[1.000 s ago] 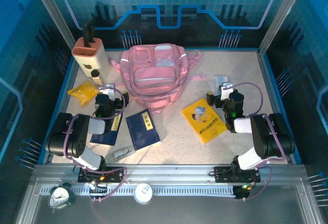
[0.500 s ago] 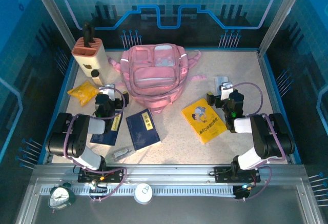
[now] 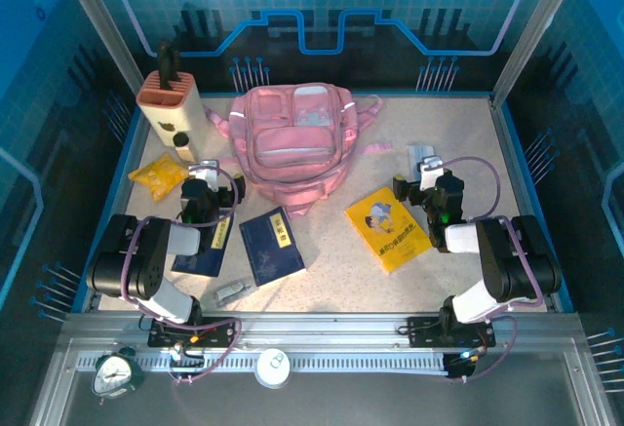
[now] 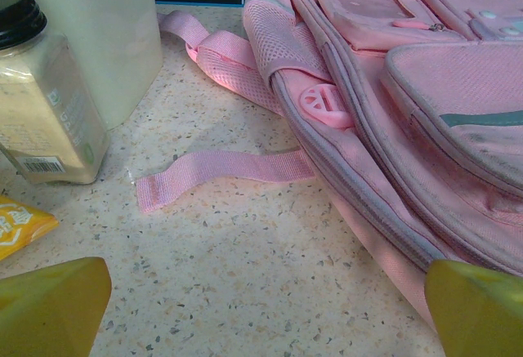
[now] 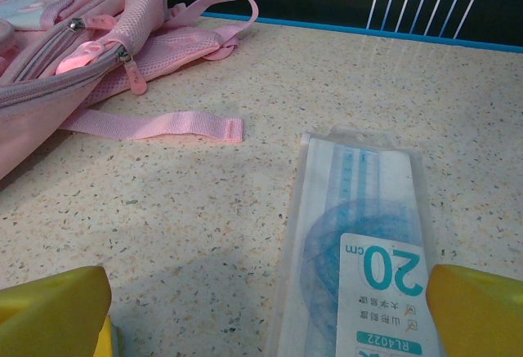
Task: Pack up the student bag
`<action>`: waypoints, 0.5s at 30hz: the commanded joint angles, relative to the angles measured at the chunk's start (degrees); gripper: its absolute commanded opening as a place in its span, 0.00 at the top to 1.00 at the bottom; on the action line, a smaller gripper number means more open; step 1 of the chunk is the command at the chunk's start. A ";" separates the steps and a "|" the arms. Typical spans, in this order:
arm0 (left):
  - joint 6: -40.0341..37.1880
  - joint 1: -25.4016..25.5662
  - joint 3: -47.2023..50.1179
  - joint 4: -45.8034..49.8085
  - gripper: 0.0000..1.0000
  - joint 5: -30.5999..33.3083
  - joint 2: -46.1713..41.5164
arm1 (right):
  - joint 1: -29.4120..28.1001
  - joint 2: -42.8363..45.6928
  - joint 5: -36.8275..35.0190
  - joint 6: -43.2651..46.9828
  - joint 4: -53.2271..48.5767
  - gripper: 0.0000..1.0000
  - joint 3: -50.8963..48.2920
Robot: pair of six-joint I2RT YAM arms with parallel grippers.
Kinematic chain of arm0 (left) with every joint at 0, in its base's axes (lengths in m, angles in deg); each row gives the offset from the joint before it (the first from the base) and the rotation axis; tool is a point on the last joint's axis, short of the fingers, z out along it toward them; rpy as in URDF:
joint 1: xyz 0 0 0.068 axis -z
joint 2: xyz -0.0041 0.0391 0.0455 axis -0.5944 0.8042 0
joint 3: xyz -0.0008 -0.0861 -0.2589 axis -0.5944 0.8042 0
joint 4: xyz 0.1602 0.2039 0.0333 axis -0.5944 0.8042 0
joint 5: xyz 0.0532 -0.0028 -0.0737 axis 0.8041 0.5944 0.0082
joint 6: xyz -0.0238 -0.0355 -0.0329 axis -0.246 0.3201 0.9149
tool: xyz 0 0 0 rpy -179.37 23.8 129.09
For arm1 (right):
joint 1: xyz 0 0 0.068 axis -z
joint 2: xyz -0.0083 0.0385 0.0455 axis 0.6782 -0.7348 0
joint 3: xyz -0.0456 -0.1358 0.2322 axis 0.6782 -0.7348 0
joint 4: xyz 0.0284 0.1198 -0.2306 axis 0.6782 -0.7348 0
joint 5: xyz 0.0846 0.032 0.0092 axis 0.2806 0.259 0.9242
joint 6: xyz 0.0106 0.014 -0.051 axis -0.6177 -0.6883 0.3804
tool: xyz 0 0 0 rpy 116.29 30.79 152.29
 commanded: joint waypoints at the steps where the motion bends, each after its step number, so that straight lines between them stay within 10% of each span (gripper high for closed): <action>1: -0.58 -0.44 -0.98 -0.41 0.01 -1.29 -0.18 | 0.42 -0.39 0.69 0.65 1.11 0.00 0.39; 15: -0.36 -0.33 -2.17 9.84 0.01 -1.43 -10.30 | 0.38 12.57 -2.27 -0.81 -13.08 0.00 2.74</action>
